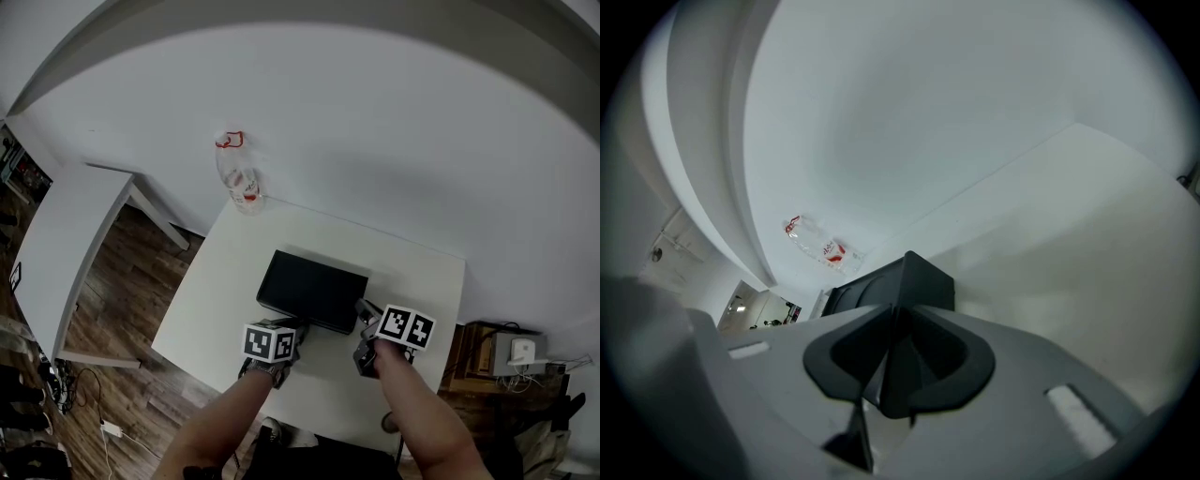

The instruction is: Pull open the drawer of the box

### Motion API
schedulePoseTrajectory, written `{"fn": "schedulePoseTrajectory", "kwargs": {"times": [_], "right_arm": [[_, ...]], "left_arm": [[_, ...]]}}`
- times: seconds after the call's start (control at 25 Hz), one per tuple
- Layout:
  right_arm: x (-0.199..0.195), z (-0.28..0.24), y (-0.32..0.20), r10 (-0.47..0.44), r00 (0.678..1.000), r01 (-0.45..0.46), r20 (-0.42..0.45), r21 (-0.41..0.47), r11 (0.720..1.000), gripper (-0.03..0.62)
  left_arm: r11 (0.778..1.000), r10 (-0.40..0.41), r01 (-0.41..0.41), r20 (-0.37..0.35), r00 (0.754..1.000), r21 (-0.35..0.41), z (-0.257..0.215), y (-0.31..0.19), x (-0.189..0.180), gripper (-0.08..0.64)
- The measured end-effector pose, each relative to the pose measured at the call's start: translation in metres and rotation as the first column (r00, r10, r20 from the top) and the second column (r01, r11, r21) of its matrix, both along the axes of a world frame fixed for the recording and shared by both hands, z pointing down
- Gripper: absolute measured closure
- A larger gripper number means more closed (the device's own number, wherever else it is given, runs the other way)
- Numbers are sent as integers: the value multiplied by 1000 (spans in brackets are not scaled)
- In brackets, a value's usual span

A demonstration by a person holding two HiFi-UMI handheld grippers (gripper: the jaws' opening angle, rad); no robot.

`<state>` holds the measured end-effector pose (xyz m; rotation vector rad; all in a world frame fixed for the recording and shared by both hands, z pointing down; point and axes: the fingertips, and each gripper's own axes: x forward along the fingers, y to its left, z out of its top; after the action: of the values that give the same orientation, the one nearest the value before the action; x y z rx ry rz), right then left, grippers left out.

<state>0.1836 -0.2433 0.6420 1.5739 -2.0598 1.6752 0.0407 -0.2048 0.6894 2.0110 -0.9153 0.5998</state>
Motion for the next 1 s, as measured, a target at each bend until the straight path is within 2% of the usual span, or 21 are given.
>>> {"fn": "schedulePoseTrajectory", "kwargs": {"times": [0.56,1.0], "right_arm": [[-2,1,4,-17,1000,17,-16,1,1000,520],[-1,0,4,-18,1000,18,-22,7,1000,518]], "left_arm": [[999,-40,40,-26,999,-12,0,5,-4,489],[999,-48,47,-39,998,-28,0,31,-12,489]]}}
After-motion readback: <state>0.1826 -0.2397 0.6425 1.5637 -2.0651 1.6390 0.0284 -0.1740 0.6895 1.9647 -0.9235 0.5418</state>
